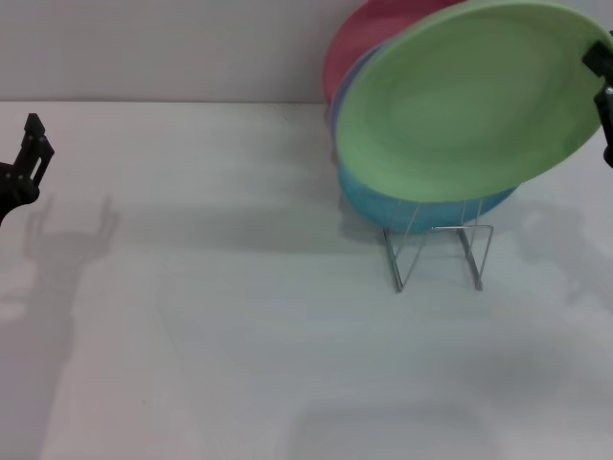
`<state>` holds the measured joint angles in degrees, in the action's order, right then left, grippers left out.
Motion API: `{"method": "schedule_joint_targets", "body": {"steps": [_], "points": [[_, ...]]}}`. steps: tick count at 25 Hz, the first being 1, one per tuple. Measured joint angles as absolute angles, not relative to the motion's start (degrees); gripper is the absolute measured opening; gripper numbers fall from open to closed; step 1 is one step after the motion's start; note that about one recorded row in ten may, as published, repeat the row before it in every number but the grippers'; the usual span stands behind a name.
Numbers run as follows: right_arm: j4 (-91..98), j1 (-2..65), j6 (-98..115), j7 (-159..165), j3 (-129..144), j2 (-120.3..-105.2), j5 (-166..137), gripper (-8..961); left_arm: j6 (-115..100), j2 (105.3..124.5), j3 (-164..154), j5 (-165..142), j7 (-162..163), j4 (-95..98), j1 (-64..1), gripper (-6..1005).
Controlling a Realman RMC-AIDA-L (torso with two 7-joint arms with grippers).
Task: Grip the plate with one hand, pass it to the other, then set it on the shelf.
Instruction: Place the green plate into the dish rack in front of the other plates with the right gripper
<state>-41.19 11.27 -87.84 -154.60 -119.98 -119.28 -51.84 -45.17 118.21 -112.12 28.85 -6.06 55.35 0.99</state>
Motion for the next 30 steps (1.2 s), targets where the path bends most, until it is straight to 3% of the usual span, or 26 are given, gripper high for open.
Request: {"method": "schedule_joint_targets", "body": {"steps": [30], "points": [[-33.0,12.4,-85.9,-161.6,-122.7,-118.81,-54.3,37,-44.6,118.21,-114.3,29.2,-5.4,54.5,0.3,788]]}}
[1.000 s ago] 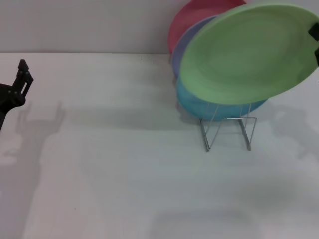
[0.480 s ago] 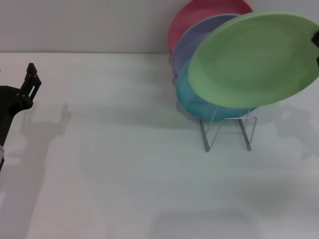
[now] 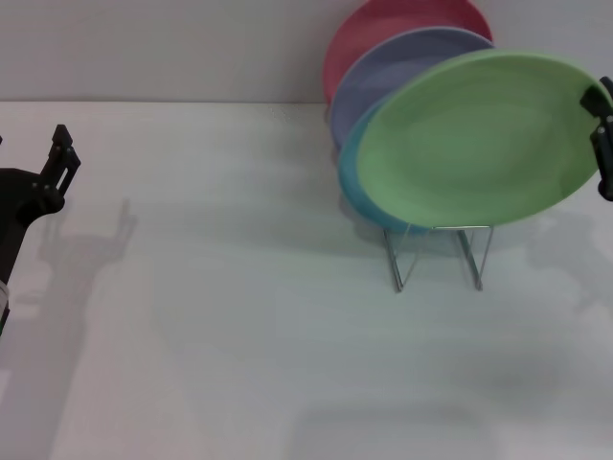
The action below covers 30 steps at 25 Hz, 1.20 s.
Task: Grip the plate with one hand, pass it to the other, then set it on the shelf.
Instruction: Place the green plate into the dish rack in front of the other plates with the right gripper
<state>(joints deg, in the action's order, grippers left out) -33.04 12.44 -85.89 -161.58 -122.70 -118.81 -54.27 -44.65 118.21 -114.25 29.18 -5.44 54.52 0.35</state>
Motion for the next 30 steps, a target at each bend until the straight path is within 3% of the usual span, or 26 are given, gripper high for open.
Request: {"method": "schedule_joint_targets", "body": {"steps": [30], "points": [[-25.3,15.1,-80.7,-165.2,-122.0,-118.94,-58.0,74,-45.2,118.38,-115.3,28.8,-5.4,54.4,0.0,788]]}}
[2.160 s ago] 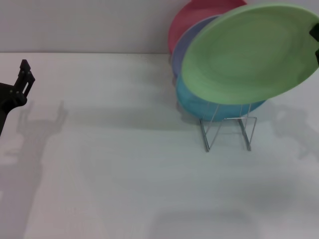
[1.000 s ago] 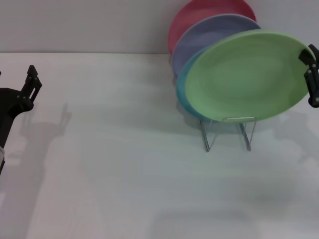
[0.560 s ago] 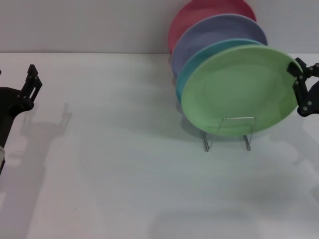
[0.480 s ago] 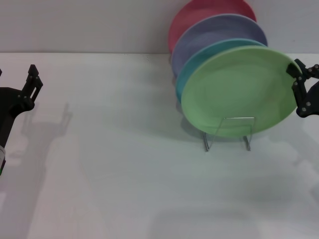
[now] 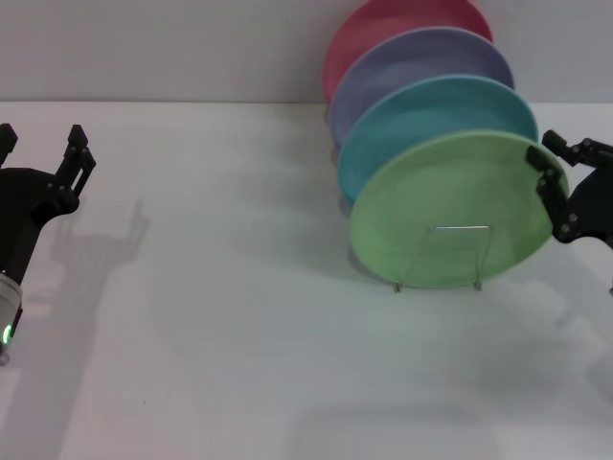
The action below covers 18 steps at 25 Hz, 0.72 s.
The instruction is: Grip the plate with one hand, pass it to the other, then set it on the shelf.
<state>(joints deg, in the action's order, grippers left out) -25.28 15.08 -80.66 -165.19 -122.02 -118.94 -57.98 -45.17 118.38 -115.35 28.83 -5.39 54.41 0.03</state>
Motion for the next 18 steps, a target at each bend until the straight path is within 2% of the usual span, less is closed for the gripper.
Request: {"method": "schedule_joint_targets", "body": {"steps": [9,14,17,18], "points": [[-25.0,15.0,-82.3,-165.2,-122.6,-119.08,-59.4,254,-45.2,118.39,-115.8,29.2,-5.4,54.2,-0.4,788],[-25.1,14.0,-89.1,-165.2,-124.7,-119.21,-58.1,486,-45.2,118.39,-116.1,29.3,-5.2,53.4,-0.7,788],[-24.9,13.3,-92.4,-165.2,-126.8,-119.44,-57.2,709,-45.4,118.39,-116.5,29.3,-4.9,52.9,-0.9,788],[-24.6,12.9,-93.5,-165.2,-127.6,-119.54,-56.4,711,-45.6,118.39,-116.5,29.3,-4.9,52.7,-0.9,788]]}}
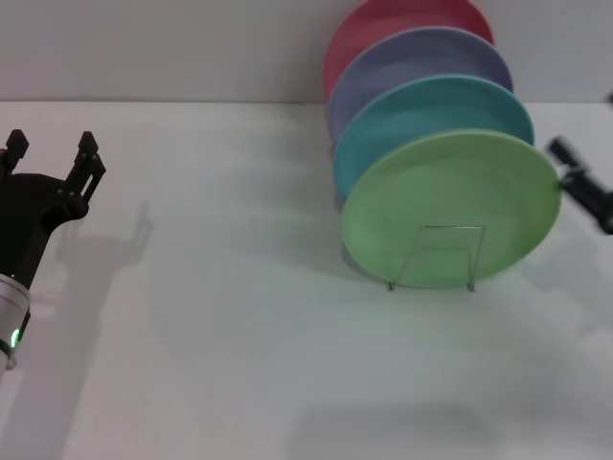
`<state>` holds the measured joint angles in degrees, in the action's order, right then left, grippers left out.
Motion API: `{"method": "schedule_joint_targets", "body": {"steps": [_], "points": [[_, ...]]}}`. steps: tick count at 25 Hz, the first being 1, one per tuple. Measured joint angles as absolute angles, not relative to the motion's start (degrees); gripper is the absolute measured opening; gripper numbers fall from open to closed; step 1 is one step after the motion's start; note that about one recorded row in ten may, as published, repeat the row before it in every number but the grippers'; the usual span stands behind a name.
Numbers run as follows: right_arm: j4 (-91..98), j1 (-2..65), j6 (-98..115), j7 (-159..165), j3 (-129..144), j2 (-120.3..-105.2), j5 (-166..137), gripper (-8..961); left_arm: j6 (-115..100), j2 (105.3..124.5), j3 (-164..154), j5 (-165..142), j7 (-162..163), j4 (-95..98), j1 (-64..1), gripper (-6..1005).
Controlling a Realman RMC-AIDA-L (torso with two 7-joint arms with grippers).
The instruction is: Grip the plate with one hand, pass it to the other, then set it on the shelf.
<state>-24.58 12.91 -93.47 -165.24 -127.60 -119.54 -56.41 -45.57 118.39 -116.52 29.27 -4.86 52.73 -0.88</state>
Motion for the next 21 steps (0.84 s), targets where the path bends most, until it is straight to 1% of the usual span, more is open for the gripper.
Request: {"method": "schedule_joint_targets", "body": {"steps": [1,2,5,9,13,21], "points": [[-22.5,12.0,-96.2,-165.1,-129.3,-119.76,-51.0,714,-45.7,118.39,-116.5,29.3,-4.9,52.5,-0.9,788],[-22.5,12.0,-96.2,-165.1,-129.3,-119.76,-51.0,716,-46.1,118.39,-116.6,29.3,-4.8,52.1,-0.9,788],[-17.6,10.9,-98.0,-164.1,-129.1,-119.86,-35.7,723,-49.0,118.53,-116.9,29.3,-4.8,49.6,-1.1,788],[-14.4,8.8,-93.7,-159.3,-128.7,-119.88,-19.8,723,-53.8,118.63,-117.4,29.3,-3.7,45.1,-1.8,788],[-13.5,8.2,-92.5,-157.4,-128.6,-119.88,-16.3,722,-57.3,118.66,-117.5,29.3,-0.3,40.1,-3.7,788],[-11.4,9.2,-92.0,-157.4,-128.6,-119.88,-14.6,722,-63.5,118.65,-117.8,29.0,2.8,29.3,-8.2,788]]}}
